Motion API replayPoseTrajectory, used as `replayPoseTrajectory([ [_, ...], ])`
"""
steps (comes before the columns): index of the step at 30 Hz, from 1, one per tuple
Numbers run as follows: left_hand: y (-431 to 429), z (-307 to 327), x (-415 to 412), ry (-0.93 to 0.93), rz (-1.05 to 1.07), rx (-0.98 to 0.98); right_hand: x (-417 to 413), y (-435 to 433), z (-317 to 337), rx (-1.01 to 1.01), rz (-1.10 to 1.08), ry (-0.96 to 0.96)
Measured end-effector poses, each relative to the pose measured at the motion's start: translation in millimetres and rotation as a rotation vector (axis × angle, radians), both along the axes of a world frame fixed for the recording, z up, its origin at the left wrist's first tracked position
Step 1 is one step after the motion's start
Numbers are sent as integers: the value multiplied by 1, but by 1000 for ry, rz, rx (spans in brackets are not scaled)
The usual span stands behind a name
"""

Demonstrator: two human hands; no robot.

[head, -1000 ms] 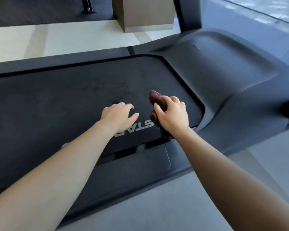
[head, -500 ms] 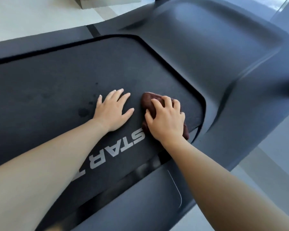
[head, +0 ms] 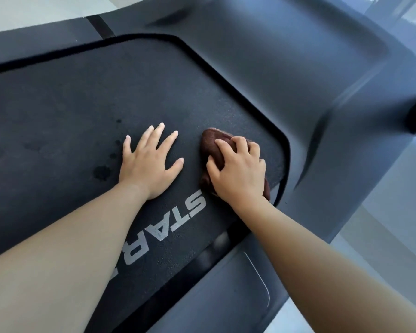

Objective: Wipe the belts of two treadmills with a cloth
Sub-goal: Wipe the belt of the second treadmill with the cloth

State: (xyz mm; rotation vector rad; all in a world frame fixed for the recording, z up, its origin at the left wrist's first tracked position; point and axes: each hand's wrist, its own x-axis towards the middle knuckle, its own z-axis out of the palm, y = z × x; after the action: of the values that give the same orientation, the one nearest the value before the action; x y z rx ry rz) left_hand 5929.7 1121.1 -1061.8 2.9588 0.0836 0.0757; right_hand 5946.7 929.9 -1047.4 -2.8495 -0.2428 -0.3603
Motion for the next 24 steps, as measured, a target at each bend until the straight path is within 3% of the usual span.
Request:
replayPoseTrajectory([
  [10, -1, 4, -6, -6, 22, -46, 117, 17, 11, -24, 210, 62],
  [19, -7, 12, -3, 14, 17, -5, 34, -32, 7, 14, 259, -5],
  [24, 1, 7, 11, -2, 160, -52, 43, -28, 3, 18, 249, -2],
])
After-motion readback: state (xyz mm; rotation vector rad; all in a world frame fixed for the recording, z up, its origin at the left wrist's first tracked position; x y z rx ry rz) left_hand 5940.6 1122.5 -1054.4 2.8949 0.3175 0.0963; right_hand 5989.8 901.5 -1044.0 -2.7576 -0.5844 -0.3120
